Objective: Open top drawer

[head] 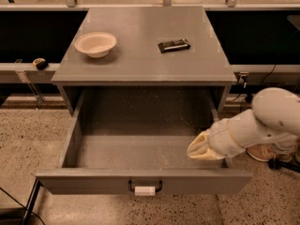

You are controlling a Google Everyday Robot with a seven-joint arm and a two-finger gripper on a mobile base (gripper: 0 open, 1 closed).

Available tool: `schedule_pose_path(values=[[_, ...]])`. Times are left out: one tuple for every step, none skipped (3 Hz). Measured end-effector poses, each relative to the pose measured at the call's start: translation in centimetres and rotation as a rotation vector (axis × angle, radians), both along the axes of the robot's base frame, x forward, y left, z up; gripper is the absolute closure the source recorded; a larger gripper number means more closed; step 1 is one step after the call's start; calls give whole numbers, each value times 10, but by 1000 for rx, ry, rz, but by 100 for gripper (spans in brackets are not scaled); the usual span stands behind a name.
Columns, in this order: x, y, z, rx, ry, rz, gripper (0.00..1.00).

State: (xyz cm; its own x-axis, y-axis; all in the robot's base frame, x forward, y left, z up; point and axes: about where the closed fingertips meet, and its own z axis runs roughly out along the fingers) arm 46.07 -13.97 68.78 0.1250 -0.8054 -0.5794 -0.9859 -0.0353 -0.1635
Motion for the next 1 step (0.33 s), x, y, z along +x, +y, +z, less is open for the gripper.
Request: schedule_pose_path(values=[[2,-29,33,124,-98,-55,96]])
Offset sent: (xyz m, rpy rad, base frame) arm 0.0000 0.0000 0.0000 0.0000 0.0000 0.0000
